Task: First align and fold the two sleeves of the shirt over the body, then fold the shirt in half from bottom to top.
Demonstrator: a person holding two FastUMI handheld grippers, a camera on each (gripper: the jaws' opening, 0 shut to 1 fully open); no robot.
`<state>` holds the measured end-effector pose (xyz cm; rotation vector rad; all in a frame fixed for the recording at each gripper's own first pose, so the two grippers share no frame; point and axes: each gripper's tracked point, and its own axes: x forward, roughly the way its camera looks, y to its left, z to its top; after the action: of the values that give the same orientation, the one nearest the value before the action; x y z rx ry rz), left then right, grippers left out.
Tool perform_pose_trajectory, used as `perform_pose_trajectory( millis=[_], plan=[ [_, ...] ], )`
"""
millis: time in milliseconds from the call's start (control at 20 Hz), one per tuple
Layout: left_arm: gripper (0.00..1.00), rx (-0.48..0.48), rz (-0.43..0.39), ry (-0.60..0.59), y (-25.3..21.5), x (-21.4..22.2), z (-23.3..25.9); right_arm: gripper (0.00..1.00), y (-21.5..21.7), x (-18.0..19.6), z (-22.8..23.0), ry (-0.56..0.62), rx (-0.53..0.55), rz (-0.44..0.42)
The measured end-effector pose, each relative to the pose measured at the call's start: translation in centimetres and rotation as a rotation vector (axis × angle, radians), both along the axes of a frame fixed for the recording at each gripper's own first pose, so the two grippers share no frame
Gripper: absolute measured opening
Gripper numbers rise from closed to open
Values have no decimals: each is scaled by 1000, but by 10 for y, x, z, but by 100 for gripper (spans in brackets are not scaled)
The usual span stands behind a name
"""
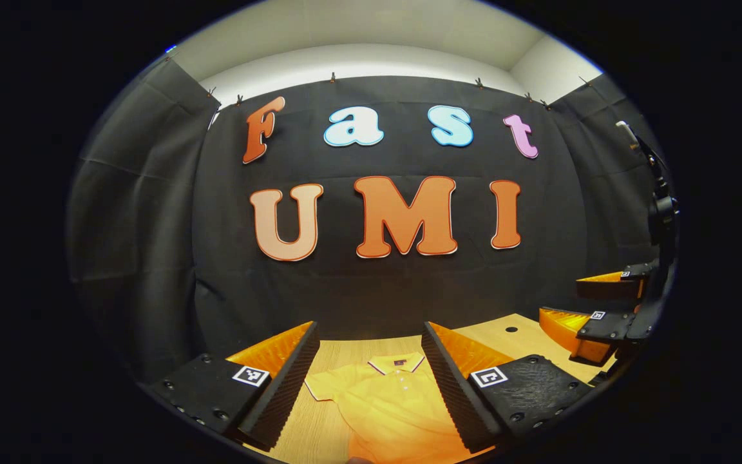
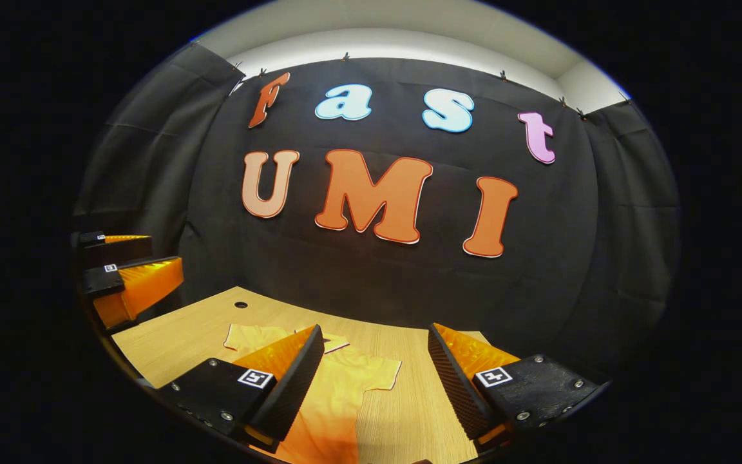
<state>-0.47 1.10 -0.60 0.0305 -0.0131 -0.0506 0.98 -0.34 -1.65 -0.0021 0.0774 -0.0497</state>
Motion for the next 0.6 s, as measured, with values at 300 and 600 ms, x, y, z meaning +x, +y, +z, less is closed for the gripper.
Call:
perform_pose_trajectory(
  millis=[300, 600],
  plan=[
    [97, -7, -12, 2, 20, -5, -4, 98, -4, 17, -16, 65, 20, -39],
    [97, 7, -9, 1, 48, -6, -7, 98, -8, 39, -40, 143, 61, -82]
  ],
)
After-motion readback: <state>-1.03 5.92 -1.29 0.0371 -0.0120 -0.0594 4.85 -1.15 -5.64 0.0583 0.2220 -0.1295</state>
